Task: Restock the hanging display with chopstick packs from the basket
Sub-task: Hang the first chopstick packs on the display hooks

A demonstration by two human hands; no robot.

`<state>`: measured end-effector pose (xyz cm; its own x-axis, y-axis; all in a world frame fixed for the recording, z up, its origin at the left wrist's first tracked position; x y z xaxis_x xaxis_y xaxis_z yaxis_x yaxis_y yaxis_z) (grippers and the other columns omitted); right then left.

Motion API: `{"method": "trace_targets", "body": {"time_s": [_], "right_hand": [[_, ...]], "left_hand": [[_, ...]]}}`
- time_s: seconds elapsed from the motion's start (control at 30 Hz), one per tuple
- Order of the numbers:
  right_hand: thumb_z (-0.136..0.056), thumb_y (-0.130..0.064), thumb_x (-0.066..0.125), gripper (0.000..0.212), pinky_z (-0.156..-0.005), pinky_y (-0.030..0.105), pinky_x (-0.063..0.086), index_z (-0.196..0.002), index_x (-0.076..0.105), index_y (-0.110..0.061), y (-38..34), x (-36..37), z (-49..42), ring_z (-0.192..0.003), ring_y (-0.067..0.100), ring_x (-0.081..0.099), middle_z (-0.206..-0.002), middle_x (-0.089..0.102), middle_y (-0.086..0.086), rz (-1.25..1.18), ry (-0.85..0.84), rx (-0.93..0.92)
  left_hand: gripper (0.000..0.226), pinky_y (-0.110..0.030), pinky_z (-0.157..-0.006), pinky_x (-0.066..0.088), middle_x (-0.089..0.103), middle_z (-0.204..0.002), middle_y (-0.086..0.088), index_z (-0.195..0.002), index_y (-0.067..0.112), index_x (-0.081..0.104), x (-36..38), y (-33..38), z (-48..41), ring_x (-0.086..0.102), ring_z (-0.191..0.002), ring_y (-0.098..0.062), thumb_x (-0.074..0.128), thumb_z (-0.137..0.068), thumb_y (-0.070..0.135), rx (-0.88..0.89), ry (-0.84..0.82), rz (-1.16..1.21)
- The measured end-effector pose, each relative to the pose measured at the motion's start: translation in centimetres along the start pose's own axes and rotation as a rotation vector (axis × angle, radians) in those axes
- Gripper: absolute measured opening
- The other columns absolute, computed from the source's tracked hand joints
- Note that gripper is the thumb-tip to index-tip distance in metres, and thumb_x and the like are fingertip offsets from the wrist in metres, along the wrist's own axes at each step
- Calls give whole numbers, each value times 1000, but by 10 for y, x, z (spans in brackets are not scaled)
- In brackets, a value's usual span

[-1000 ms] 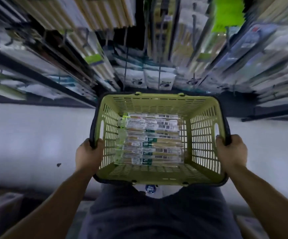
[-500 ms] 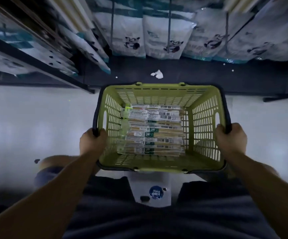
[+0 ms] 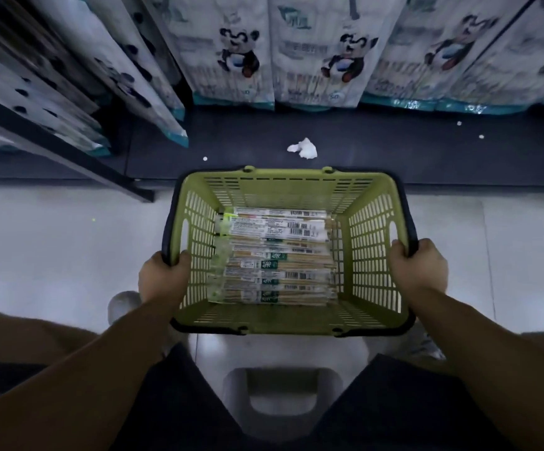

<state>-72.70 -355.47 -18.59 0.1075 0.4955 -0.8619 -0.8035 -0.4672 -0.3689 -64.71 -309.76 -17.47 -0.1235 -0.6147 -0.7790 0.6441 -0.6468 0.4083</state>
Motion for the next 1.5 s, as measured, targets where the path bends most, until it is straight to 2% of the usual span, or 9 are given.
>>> {"method": "trace_targets", "body": {"time_s": [0.23,0.4,0.5,0.63,0.77,0.87,1.13,1.23,1.5], "right_hand": [[-98,-38,55,30,-61,38,42,-90,49,-9,1,25,-10,-66,31,47,-69,47,3,-14,55,-54],[-101,-34,47,24,-70,42,45,-101,46,-10,-14,19,-11,-78,36,53,-92,56,15,4,15,-3],[-96,-22,51,31,-88,49,44,-119,47,-1,-32,21,-6,-109,45,56,-118,57,24,110,35,32],[-83,-18,61,50,-101,50,36,-128,49,0,-80,19,8,-122,43,45,-130,49,25,320,203,-355],[-97,-26,55,23,-69,32,52,-117,63,-19,-115,55,36,-84,23,63,-104,71,7,352,-291,-700],[-99,-33,57,21,-67,28,47,-118,62,-26,-117,96,61,-87,17,61,-111,70,0,527,-598,-782],[-89,-47,73,69,-106,38,43,-148,47,-22,-97,193,78,-134,28,44,-148,46,8,729,-784,-884],[-85,-50,75,73,-100,39,43,-146,43,-24,-92,206,74,-129,27,42,-140,45,5,743,-704,-922],[-90,-37,69,41,-80,35,48,-126,55,-23,-93,217,76,-107,25,60,-119,62,6,781,-672,-1023]], "left_hand": [[36,-40,-64,51,64,-73,-12,-82,7,61,23,-14,-16,63,-72,-38,57,-93,41,52,52,82],[33,-40,-66,54,64,-73,-11,-78,12,60,21,-5,-20,63,-70,-37,55,-93,41,41,37,140],[36,-37,-63,52,63,-69,-9,-73,14,59,21,-5,-23,64,-68,-36,55,-92,45,20,4,176],[40,-40,-71,58,69,-80,-9,-88,13,67,17,-4,-28,66,-75,-34,55,-93,50,53,-27,114],[35,-35,-65,51,66,-81,-4,-95,16,63,16,0,-29,65,-75,-28,56,-94,50,119,-30,101],[29,-32,-58,47,64,-78,-2,-86,21,57,20,0,-28,64,-70,-24,58,-93,49,129,-18,140],[30,-33,-60,49,66,-76,-1,-84,24,57,28,-7,-37,65,-69,-22,59,-91,53,156,-18,214],[31,-36,-62,53,67,-77,-2,-86,22,58,29,-9,-39,67,-70,-23,59,-91,52,156,-20,214],[29,-35,-68,56,72,-83,-5,-94,21,62,24,-5,-35,70,-76,-23,58,-95,49,167,-54,214]]}}
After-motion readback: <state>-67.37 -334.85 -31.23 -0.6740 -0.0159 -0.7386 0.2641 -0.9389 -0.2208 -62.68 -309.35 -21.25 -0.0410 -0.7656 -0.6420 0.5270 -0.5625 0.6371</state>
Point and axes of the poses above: each hand's wrist, its own z-axis away from the middle knuckle, its own x-axis out of the palm, y = z × x, the point moved 4 cm from there along -z, towards the middle knuckle
